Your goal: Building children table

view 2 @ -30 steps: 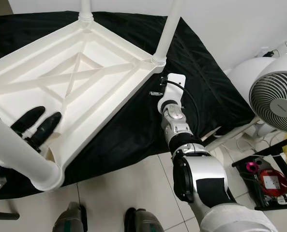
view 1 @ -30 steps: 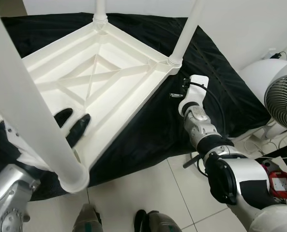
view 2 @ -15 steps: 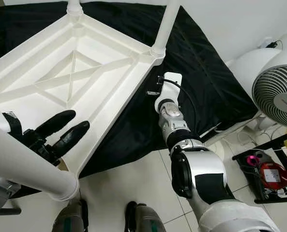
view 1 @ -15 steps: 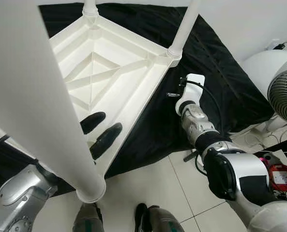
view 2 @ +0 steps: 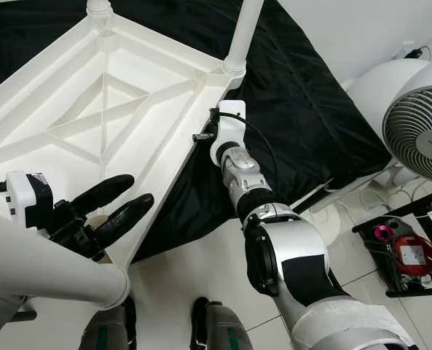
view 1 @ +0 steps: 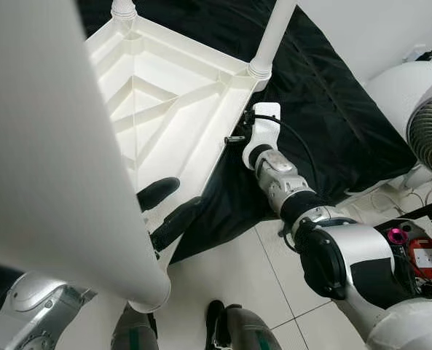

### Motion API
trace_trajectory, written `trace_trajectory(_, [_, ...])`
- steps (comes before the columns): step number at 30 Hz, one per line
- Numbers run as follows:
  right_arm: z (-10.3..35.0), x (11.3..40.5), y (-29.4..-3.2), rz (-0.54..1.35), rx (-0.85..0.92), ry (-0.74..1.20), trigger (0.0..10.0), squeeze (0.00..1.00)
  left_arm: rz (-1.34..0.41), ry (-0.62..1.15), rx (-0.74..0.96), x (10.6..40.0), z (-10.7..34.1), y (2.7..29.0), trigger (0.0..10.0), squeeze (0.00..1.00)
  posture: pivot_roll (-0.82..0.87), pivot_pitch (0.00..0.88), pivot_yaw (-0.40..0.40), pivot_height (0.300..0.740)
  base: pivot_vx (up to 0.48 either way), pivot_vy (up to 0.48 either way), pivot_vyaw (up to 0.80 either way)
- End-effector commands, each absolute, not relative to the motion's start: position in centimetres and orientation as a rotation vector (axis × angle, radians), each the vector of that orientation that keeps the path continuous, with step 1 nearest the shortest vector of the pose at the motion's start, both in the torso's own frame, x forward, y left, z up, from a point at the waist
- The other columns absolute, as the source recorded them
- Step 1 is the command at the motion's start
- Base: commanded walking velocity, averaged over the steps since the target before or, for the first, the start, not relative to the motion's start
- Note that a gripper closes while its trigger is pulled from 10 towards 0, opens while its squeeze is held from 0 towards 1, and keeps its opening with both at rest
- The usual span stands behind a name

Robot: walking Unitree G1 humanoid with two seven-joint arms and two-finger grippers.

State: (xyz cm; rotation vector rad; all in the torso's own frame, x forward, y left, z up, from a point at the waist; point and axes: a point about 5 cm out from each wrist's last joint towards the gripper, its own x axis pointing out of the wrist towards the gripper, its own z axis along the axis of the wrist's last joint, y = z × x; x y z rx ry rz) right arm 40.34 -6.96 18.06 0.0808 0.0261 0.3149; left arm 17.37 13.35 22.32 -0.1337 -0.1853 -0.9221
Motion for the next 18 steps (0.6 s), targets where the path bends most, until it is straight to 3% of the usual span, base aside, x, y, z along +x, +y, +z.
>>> trace_trajectory(1, [17.8, 39.8, -4.7, 0.439, 0.068, 0.041, 10.0, 0.00, -0.976, -0.180, -0.143, 16.6, 22.5, 12.7, 10.0, 0.00, 0.18, 0.240, -0.119, 0.740, 0.000, 0.000, 0.00])
trace_trajectory(18, [18.9, 38.9, -2.5, 0.735, 0.001, -0.035, 10.0, 0.00, -1.035, -0.178, -0.187, 16.0, 23.0, 12.1, 10.0, 0.00, 0.18, 0.235, -0.102, 0.740, 0.000, 0.000, 0.00])
